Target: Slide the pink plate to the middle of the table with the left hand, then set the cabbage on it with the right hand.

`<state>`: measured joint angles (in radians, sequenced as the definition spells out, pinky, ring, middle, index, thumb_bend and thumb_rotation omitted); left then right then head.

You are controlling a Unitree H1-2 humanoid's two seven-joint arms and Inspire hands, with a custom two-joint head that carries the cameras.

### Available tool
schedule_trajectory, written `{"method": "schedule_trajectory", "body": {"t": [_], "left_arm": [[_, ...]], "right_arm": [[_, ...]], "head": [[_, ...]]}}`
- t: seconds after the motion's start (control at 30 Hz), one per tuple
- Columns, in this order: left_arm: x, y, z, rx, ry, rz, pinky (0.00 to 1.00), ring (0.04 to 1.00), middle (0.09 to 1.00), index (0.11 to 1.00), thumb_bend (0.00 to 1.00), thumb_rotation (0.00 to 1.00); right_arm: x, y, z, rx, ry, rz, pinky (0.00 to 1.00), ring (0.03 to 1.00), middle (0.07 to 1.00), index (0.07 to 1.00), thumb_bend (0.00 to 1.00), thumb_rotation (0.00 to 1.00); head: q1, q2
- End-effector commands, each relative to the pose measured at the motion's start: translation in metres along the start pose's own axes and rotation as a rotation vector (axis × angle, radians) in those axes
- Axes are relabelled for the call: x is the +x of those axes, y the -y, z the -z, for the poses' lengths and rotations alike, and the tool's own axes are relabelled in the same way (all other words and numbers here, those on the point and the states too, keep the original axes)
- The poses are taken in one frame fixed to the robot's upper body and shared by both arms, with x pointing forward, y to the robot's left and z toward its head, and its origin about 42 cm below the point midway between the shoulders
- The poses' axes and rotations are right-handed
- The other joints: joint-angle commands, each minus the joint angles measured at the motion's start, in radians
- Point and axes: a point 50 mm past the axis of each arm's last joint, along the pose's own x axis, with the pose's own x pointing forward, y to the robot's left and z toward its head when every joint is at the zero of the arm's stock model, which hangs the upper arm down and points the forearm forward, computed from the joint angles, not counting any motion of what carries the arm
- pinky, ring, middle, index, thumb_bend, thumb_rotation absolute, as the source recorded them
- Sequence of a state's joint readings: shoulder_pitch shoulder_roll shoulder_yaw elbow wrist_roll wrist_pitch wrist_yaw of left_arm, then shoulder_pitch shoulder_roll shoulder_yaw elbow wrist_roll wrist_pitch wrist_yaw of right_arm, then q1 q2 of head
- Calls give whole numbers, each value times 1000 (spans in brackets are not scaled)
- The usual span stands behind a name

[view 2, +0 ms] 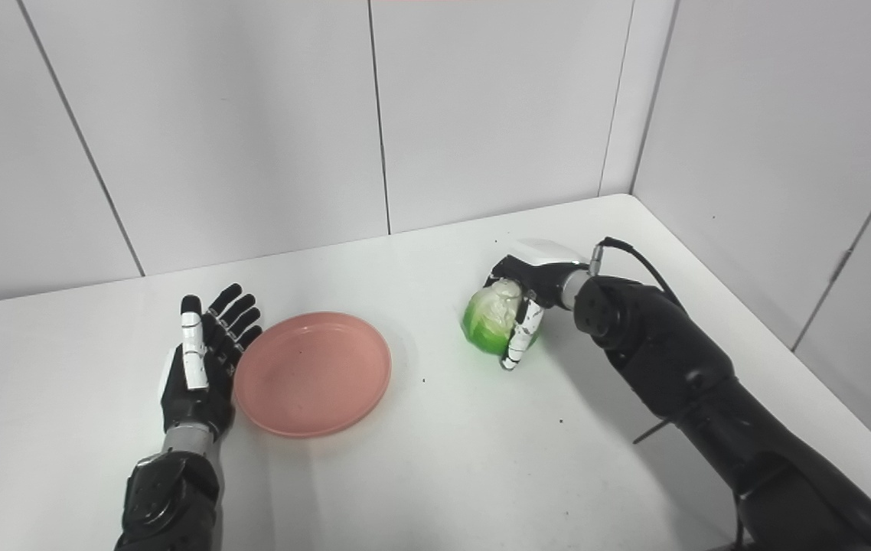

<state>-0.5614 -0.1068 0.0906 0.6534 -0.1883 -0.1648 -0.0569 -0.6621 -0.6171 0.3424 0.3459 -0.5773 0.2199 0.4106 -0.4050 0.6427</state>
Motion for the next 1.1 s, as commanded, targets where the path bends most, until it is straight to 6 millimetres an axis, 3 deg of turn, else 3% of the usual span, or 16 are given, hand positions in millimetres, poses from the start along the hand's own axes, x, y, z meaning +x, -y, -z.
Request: {"method": "schedule_trajectory", "body": {"t": [0.0, 0.33, 0.47, 0.67, 0.87, 0.97, 1.07], "left_arm": [[8, 3, -9, -3, 20, 12, 837, 837, 816, 761, 688, 1000], [8, 3, -10, 5, 17, 15, 829, 835, 814, 763, 697, 1000], [8, 3, -10, 15, 18, 21, 836, 844, 816, 766, 705, 1000], [8, 5, -9, 0, 11, 14, 844, 843, 816, 760, 704, 1000], [5, 18, -5, -17, 12, 21, 865, 860, 824, 788, 705, 1000], [2, 29, -3, -3, 44, 37, 879, 866, 833, 809, 685, 1000], [0, 38, 1, 32, 87, 29, 862, 855, 837, 825, 656, 1000]], "right_arm": [[0, 16, -4, -27, 32, 99, 421, 449, 522, 470, 519, 0], [-2, 17, -10, -5, 70, 182, 436, 454, 522, 462, 518, 0], [-8, 31, -29, 12, 125, 236, 390, 439, 520, 477, 518, 0], [-17, 53, -63, 52, 241, 318, 453, 462, 506, 468, 520, 0], [-28, 72, -97, 72, 352, 345, 493, 475, 511, 451, 519, 0], [-31, 73, -111, 77, 409, 340, 482, 469, 515, 450, 518, 0], [-30, 71, -123, 78, 441, 326, 495, 468, 502, 467, 519, 0]], "head": [[0, -1], [3, -1], [4, -2], [24, -1], [148, 2], [230, 0], [263, 1]]}}
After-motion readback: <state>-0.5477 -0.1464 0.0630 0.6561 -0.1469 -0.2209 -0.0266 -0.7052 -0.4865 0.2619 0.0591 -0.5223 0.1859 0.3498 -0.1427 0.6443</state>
